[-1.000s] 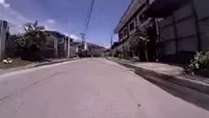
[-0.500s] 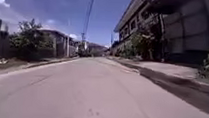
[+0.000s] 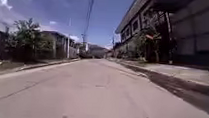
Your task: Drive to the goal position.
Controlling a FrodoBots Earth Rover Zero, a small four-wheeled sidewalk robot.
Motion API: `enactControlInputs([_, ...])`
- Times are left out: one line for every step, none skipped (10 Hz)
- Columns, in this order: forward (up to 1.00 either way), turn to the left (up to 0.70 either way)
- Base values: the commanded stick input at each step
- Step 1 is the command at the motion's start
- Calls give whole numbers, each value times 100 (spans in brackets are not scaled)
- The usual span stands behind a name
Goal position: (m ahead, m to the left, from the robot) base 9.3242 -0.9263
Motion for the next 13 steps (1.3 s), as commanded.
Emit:
enactControlInputs([100,0])
enactControlInputs([100,0])
enactControlInputs([100,0])
enactControlInputs([100,0])
enactControlInputs([100,0])
enactControlInputs([100,0])
enactControlInputs([100,0])
enactControlInputs([100,-14])
enactControlInputs([100,-28])
enactControlInputs([100,-21])
enactControlInputs([100,0])
enactControlInputs([100,0])
enactControlInputs([100,0])
